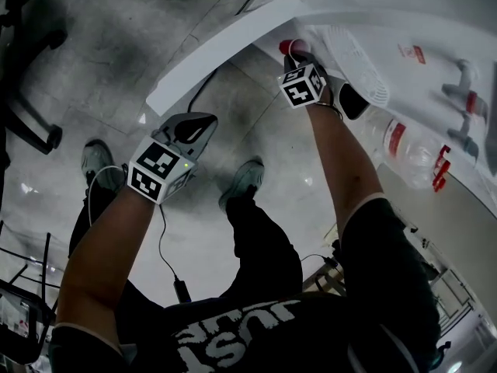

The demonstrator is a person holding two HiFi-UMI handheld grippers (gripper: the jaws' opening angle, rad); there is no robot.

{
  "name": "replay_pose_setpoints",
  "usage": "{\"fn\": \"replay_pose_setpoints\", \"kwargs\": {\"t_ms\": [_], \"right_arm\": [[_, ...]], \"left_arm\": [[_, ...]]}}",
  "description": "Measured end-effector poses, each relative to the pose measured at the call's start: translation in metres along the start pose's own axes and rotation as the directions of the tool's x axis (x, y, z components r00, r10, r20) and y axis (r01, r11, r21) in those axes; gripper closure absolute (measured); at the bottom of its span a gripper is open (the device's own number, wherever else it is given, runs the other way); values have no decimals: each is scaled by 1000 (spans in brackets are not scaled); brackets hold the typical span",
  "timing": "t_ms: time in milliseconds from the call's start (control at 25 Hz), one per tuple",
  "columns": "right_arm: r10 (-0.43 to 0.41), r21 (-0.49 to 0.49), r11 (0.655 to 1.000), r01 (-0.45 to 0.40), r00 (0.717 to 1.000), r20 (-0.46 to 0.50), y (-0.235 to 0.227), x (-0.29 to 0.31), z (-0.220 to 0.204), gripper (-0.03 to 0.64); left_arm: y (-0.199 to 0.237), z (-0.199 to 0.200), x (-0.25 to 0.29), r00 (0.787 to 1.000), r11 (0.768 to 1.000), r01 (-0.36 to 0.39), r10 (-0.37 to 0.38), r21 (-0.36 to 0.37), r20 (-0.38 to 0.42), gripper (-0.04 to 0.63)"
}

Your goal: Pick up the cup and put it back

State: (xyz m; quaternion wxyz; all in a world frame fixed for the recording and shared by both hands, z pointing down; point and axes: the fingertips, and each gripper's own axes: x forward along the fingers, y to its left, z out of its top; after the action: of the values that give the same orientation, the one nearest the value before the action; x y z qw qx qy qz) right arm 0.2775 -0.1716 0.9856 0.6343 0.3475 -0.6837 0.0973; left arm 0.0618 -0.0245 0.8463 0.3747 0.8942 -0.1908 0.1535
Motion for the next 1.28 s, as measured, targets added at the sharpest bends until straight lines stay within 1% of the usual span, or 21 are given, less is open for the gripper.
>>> {"fn": "replay_pose_setpoints", "kwargs": {"t_ms": [80, 280, 400, 560, 680, 840, 1000, 1080, 1160, 1280], "right_arm": [[25, 12, 1000, -25, 1000, 12, 13, -27, 6, 571], [69, 21, 997, -70, 997, 28, 41, -106, 21, 571], [93, 61, 994, -94, 995, 31, 55, -163, 27, 571], [111, 108, 987, -115, 993, 46, 64, -247, 37, 571], [111, 111, 987, -118, 992, 66, 68, -313, 51, 571], [110, 57, 992, -116, 989, 98, 70, -414, 66, 571], [61, 35, 997, -69, 980, 189, 48, -521, 99, 571], [49, 28, 998, -57, 971, 233, 41, -584, 109, 571], [34, 42, 998, -49, 956, 291, 28, -646, 124, 571], [1, 45, 999, -20, 922, 387, 8, -735, 151, 571]], "left_arm": [[-13, 7, -11, 1000, 1000, 10, -10, -4, 3, 588], [-48, 40, -45, 999, 1000, 2, -2, -12, 32, 588], [-75, 71, -71, 998, 1000, -10, 10, -10, 57, 588], [-113, 120, -102, 997, 1000, -13, 11, 25, 78, 588], [-146, 158, -128, 997, 998, -4, -2, 69, 77, 588], [-204, 200, -169, 997, 995, 16, -23, 103, 69, 588], [-246, 254, -212, 997, 984, 27, -39, 177, 69, 588], [-276, 279, -234, 996, 977, 36, -53, 208, 76, 588], [-305, 314, -255, 993, 966, 42, -68, 254, 94, 588], [-351, 378, -287, 988, 934, 48, -96, 353, 121, 588]]}}
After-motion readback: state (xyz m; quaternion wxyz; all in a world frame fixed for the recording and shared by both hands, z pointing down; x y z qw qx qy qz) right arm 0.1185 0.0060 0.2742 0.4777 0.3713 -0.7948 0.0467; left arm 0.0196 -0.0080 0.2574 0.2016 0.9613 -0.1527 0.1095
